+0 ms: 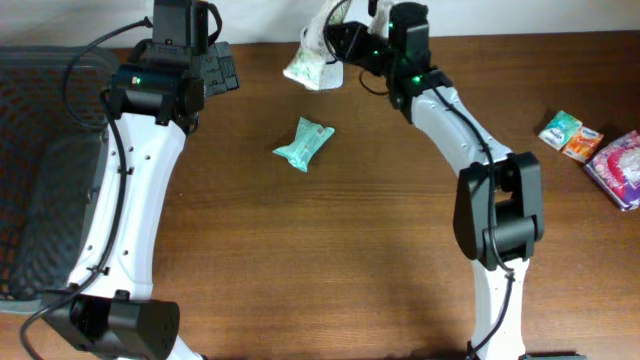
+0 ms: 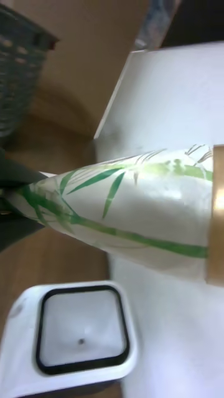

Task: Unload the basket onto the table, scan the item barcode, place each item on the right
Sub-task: 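Raise the tube and hold it over the white scanner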

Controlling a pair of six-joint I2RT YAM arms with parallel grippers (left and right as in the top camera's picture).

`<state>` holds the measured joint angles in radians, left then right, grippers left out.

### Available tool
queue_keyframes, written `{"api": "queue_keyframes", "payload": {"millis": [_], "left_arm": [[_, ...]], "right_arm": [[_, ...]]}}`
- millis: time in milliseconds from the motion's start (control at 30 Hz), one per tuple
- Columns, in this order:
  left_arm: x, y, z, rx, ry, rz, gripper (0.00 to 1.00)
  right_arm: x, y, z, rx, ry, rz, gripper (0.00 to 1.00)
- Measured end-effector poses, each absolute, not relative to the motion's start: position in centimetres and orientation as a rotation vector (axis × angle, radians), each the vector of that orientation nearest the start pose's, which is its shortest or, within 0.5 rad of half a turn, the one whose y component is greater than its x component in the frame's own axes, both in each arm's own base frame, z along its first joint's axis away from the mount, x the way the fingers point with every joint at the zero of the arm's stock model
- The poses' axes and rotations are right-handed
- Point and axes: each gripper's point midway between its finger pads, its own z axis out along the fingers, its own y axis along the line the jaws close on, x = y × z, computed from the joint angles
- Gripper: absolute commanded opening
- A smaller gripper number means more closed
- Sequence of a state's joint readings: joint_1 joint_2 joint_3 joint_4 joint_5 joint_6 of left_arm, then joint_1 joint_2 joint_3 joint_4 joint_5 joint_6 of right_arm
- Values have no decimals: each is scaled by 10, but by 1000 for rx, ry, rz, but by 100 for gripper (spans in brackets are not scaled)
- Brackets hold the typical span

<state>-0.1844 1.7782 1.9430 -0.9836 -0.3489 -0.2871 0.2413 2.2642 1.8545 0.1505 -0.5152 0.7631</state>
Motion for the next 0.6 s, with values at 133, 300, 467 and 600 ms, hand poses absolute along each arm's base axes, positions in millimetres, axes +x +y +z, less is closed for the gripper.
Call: {"api": "queue_keyframes", "payload": {"millis": [133,300,467,600], "left_arm": [[470,-28,299,-281,2318,184,99],[470,-28,299,-281,2317,184,99],[470,-28,299,-281,2317,184,99],[470,-28,299,-281,2318,184,99]], "right_arm": [[635,236,146,289,2009,1148,4],[615,280,101,199,2106,1172,4],[606,292,106,69,2106,1211,4],[614,270,116,45,2096,1181,4]]}}
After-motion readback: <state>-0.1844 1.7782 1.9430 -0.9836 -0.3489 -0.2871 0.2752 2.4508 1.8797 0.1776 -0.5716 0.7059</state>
